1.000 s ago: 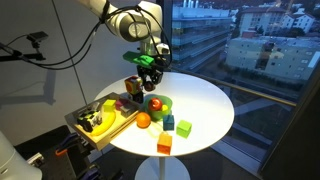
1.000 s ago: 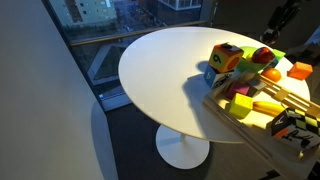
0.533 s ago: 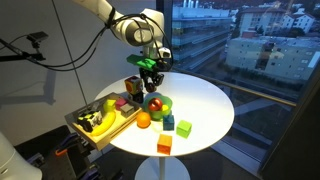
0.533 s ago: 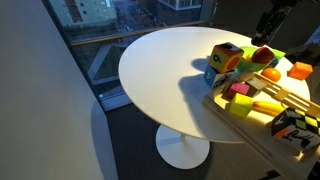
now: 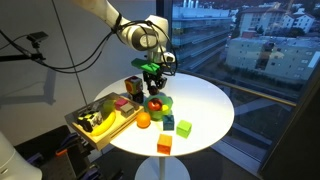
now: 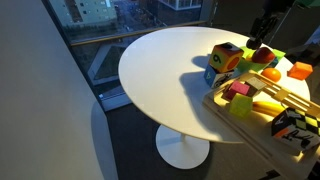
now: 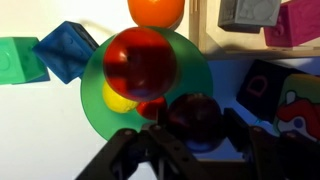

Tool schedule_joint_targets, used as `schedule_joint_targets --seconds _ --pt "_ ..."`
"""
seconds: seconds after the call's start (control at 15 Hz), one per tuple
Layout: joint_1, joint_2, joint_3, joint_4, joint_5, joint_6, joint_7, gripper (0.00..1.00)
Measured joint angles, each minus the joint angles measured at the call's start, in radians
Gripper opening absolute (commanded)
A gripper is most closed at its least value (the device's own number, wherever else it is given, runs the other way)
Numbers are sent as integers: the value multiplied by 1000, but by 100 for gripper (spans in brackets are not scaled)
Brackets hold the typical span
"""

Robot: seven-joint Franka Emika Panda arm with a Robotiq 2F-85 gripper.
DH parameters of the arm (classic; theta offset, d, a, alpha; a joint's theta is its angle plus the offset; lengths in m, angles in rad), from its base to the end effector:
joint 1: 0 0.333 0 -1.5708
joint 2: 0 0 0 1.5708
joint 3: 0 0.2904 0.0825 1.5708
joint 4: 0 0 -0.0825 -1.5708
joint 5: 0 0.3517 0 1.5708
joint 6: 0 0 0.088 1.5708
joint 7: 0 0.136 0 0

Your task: Pick up the brown toy from the table and put it in the green bowl

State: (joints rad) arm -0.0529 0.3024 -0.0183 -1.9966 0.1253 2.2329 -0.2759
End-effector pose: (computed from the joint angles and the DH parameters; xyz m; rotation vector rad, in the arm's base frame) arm 0.5608 -0.0332 0.2719 -3.0340 -0.1899 0.0747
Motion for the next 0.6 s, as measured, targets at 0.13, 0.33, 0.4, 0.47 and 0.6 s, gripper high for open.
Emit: schedule_joint_targets --seconds 0.13,0.33,0.4,0.47,0.6 --pt "-1 18 -2 11 -3 -1 2 34" --pt "-2 42 -5 20 -15 -1 12 34" --pt "-3 49 -6 22 -19 -1 15 34" --pt "-3 56 -6 26 -21 -1 16 34" --pt "-3 71 -7 33 -22 -1 18 44"
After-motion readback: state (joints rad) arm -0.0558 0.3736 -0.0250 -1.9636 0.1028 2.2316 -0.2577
